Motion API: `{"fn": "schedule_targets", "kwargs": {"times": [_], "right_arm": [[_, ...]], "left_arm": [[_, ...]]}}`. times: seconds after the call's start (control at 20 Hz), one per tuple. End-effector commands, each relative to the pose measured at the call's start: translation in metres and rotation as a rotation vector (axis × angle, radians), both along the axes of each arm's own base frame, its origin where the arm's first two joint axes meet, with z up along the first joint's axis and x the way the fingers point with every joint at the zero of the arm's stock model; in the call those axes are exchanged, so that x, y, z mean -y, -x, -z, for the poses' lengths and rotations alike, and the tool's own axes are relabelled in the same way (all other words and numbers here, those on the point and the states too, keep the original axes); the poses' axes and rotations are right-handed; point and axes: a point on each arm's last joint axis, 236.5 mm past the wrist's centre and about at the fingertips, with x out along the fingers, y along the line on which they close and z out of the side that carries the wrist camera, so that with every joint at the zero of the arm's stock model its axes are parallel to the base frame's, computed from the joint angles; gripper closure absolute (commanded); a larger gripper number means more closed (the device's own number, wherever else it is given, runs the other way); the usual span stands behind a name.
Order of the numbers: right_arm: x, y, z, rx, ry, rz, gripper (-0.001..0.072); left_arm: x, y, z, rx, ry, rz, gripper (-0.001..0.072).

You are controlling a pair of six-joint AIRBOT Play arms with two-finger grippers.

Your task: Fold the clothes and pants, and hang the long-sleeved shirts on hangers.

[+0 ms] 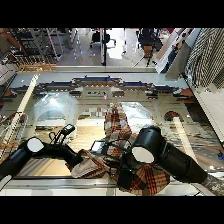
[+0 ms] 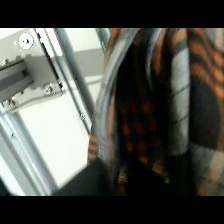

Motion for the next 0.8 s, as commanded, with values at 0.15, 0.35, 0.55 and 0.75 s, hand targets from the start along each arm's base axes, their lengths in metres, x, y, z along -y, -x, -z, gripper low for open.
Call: {"fn": "schedule_targets", "kwargs": {"times": [0.15, 0.35, 0.55, 0.75], "right_arm": [[0.004, -0.063, -0.008, 0.282, -0.008, 0.144, 0.0683], [0.001, -0.091, -0.071, 0.435, -0.114, 0.238, 0.0684], [-0.005, -0.113, -0.142, 0.559, -0.266, 0.356, 0.0684], [-0.011, -0.124, -0.237, 0.684, -0.517, 0.453, 0.0685]], "left_arm": [[-0.01, -0.055, 0.03, 0.104, -0.055, -0.17, 0.0203], [0.01, -0.043, 0.021, 0.086, 0.013, -0.078, 0.0677], [0.043, -0.06, -0.097, 0.271, 0.158, 0.08, 0.0678], [0.055, -0.073, -0.293, 0.6, 0.273, 0.131, 0.0678]]}}
